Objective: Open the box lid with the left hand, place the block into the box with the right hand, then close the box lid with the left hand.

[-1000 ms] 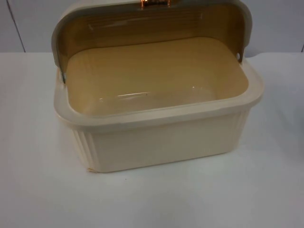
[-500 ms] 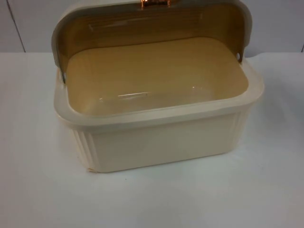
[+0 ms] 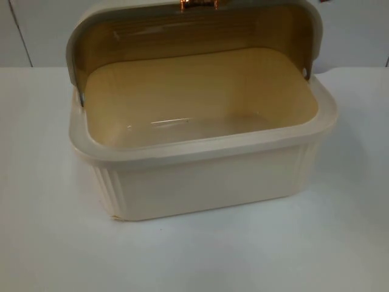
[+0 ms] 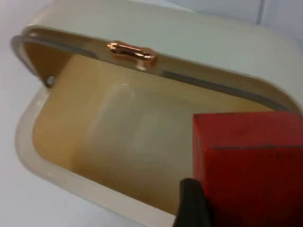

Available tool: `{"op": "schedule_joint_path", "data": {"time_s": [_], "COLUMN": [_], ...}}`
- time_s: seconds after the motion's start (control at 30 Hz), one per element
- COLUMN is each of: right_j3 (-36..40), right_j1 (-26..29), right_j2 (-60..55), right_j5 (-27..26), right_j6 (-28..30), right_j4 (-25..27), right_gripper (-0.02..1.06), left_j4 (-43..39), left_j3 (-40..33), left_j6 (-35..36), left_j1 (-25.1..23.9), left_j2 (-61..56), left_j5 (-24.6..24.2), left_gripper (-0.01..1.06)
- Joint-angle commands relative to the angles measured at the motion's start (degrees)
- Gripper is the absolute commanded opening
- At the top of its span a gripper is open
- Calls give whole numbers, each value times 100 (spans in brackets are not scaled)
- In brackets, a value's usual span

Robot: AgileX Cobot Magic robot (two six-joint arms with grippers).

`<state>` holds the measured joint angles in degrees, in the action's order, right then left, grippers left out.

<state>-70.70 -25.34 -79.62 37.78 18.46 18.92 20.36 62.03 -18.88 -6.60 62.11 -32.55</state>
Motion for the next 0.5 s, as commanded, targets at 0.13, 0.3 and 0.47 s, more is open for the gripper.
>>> {"op": "schedule_joint_path", "data": {"time_s": [0.13,0.3,0.47], "right_j3": [-42,-42,-42], "right_j1": [-370,-404,-496], "right_j2": [-477,-885,-1250], "right_j5": [-515,-667,-646], "right_j6": [-118,-233,-235], "right_j4": [-348,-348,-566], "right_gripper": [0,2,15], "left_j4": [-2,-2,-2], "left_j3": [-17,-17,-40], "left_j6": [17,-16,-31], "left_j1": [-22,-22,-22], "left_j2": [-31,-31,-31], "left_j5": [29,29,44], "left_gripper": [105,105,105]}}
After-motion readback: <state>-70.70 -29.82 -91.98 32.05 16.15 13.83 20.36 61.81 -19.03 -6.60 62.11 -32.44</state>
